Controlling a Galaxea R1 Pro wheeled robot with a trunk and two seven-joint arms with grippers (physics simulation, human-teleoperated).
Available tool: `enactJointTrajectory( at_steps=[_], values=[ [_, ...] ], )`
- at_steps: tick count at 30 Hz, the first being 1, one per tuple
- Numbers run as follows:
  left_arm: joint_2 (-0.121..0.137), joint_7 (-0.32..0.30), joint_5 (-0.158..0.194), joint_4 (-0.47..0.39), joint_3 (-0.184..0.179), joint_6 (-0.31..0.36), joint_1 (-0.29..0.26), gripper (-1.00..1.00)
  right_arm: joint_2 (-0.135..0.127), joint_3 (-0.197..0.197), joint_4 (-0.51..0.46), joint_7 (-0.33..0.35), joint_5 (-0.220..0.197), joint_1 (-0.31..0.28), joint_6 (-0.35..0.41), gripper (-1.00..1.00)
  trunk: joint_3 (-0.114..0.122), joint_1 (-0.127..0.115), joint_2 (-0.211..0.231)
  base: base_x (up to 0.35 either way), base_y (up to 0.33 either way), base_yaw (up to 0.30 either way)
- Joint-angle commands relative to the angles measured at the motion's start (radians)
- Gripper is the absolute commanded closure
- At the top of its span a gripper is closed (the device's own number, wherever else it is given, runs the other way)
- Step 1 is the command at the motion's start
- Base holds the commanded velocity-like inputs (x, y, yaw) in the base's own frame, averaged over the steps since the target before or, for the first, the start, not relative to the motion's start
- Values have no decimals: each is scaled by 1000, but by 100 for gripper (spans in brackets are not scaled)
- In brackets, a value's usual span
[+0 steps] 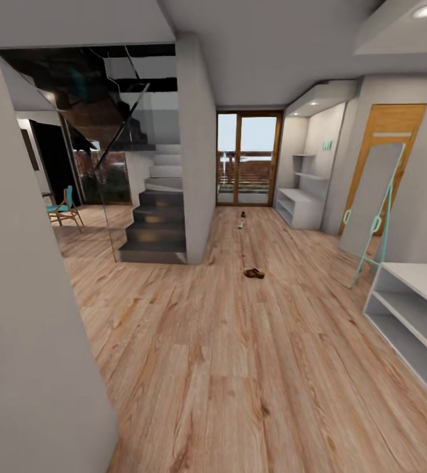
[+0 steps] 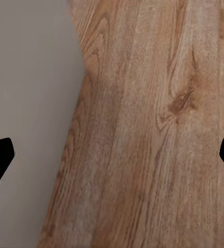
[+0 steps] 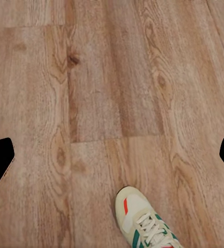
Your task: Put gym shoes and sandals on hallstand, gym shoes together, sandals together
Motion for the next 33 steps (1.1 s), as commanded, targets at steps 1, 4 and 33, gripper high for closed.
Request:
enactJointTrajectory(
  at_steps=[1,4,33],
  values=[
    [0,0,-1,1,2,-3,-1,-100,0,2,0,0,-10,0,-4,-100,-1,0,-1,187,163,0],
    [0,0,-1,1,2,-3,-1,-100,0,2,0,0,-10,0,-4,-100,-1,0,-1,153,133,0],
    [0,0,-1,1,1,-3,0,-100,0,3,-1,0,-11,0,-4,-100,-1,0,-1,18,16,-99]
  ],
)
